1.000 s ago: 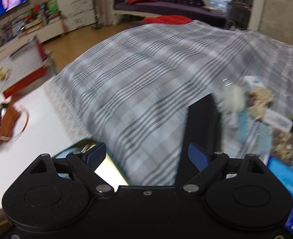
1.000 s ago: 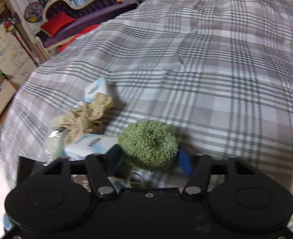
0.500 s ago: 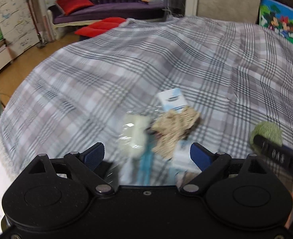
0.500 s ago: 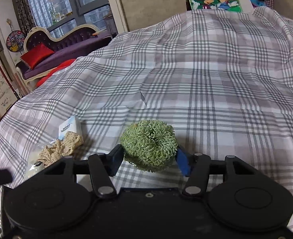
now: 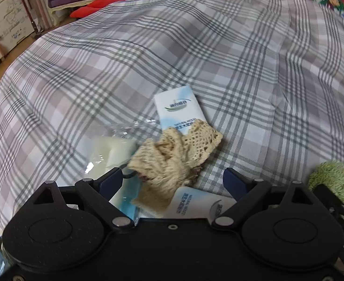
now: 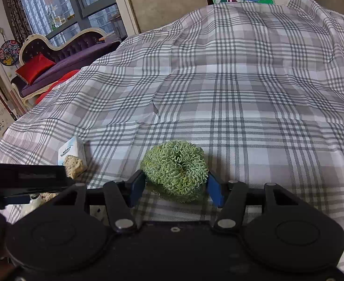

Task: Organize soft objects
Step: 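Grasp the green fuzzy scrunchie with the right tool while the left tool reaches the beige lace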

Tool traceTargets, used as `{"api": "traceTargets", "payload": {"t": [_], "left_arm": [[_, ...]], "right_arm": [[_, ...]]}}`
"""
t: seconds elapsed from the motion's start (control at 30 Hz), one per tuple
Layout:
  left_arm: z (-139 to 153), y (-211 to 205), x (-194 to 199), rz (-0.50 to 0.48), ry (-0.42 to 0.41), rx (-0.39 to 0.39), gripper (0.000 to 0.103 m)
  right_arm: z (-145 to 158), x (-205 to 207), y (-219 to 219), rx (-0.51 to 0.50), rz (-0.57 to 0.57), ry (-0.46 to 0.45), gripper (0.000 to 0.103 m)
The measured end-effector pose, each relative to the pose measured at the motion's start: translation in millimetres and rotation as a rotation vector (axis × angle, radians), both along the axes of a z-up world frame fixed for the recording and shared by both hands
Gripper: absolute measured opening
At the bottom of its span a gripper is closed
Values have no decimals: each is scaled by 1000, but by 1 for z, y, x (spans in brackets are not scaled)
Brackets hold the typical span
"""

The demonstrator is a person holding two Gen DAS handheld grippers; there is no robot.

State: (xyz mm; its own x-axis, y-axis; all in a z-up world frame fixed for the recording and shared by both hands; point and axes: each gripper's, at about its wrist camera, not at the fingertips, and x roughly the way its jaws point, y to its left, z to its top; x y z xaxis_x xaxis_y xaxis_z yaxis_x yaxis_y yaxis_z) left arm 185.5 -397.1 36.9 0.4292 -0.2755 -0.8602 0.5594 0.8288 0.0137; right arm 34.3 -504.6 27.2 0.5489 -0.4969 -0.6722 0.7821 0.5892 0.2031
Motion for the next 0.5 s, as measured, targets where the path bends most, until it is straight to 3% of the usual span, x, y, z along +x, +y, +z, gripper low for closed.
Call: {"api": "traceTargets", "payload": {"t": [0.17, 0.27, 0.5], "left_arm": [[-10, -11, 6, 5, -13, 26, 83], [-16, -12, 10, 3, 34, 8, 61], [-8, -10, 8, -1, 2, -20, 44]], "right_arm": [[-2, 0, -1, 0, -9, 6, 56], [-2, 1, -2, -1, -14, 3, 56], [-3, 2, -2, -12, -19, 3, 56]]}}
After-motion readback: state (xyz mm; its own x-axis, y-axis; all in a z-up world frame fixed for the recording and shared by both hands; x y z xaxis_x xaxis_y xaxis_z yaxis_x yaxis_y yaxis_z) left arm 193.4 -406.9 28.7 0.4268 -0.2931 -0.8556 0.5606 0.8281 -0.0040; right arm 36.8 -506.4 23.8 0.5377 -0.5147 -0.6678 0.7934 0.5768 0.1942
